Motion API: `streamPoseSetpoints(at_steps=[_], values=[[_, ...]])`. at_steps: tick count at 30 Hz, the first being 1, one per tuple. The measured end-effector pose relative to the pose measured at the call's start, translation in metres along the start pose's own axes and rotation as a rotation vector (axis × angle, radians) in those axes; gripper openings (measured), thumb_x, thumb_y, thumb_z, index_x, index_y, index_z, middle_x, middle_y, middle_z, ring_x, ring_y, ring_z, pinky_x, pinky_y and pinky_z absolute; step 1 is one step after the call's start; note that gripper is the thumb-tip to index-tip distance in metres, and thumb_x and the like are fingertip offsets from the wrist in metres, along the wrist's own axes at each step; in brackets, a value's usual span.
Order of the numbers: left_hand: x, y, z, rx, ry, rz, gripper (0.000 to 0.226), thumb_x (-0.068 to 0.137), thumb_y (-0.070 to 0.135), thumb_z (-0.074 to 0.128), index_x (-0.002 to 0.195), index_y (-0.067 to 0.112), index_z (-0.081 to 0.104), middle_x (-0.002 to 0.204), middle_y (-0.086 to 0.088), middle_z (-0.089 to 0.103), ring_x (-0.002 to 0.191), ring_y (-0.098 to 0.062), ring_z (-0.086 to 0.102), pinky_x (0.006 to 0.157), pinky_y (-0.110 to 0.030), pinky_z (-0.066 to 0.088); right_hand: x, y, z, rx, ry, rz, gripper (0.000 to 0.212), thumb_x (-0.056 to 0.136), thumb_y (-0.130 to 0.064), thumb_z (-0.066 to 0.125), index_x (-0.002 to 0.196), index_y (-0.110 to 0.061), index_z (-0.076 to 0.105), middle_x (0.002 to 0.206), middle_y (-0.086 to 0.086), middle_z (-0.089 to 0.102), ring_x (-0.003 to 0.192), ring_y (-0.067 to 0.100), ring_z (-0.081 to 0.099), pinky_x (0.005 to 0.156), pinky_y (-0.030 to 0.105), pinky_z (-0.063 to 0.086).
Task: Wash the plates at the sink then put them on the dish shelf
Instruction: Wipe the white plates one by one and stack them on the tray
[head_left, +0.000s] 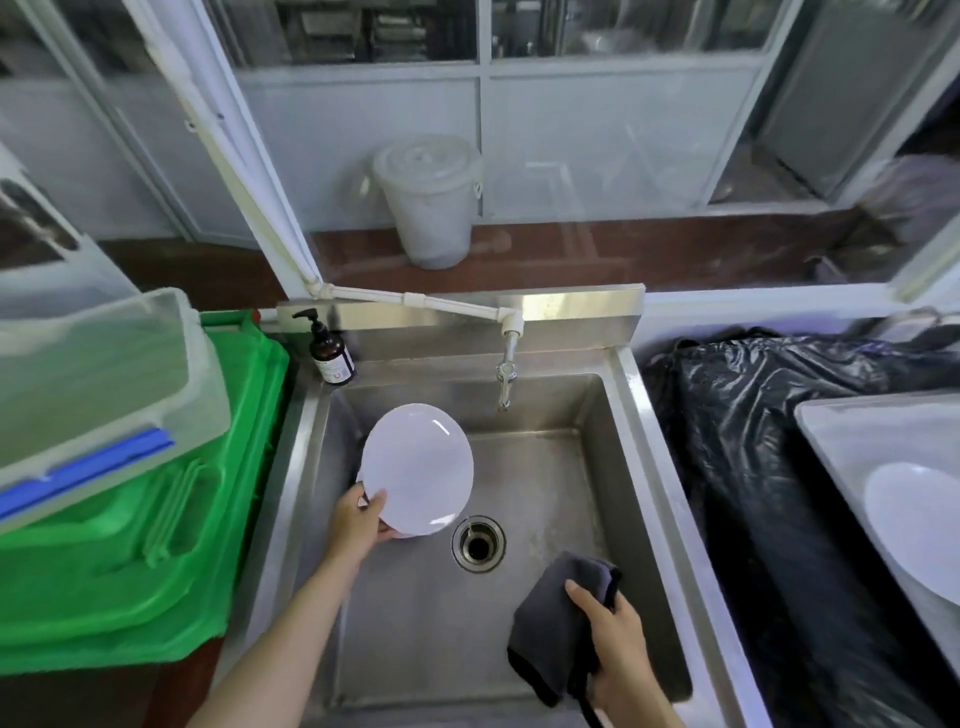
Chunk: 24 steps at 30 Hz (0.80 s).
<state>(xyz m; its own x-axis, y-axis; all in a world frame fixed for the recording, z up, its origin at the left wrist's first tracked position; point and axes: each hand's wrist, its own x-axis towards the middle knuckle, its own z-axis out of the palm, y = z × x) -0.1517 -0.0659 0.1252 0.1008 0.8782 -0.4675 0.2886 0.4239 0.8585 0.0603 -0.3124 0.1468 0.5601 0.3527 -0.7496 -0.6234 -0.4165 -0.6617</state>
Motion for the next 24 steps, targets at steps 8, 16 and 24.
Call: streamPoseSetpoints(at_steps=[8, 16, 24], values=[[-0.013, 0.041, -0.002, 0.361, -0.022, 0.193, 0.018, 0.103, 0.016, 0.053, 0.085, 0.017, 0.057, 0.09, -0.008, 0.061, 0.093, -0.039, 0.069, 0.064, -0.04, 0.065, -0.026, -0.009, -0.001, 0.073, -0.049, 0.014, 0.029, 0.093, -0.008, 0.075, 0.118, -0.009, 0.062, 0.102, 0.01, 0.07, 0.092, 0.029, 0.067, 0.081, 0.042, 0.055], [-0.023, 0.061, 0.002, 0.743, -0.016, 0.456, 0.027, 0.102, 0.02, 0.049, 0.079, 0.014, 0.037, 0.071, -0.004, 0.048, 0.071, -0.034, 0.048, 0.061, -0.039, 0.034, -0.028, -0.012, 0.01, 0.064, -0.053, 0.009, 0.029, 0.093, -0.011, 0.076, 0.12, -0.008, 0.064, 0.104, 0.012, 0.071, 0.093, 0.031, 0.067, 0.084, 0.045, 0.054], [-0.041, 0.077, 0.017, 1.008, -0.056, 0.788, 0.02, 0.108, 0.022, 0.046, 0.096, 0.008, 0.054, 0.089, -0.013, 0.066, 0.085, -0.038, 0.056, 0.066, -0.038, 0.026, -0.027, -0.018, 0.016, 0.05, -0.073, -0.015, 0.031, 0.093, -0.011, 0.075, 0.123, -0.007, 0.064, 0.103, 0.012, 0.072, 0.094, 0.03, 0.068, 0.077, 0.041, 0.055]])
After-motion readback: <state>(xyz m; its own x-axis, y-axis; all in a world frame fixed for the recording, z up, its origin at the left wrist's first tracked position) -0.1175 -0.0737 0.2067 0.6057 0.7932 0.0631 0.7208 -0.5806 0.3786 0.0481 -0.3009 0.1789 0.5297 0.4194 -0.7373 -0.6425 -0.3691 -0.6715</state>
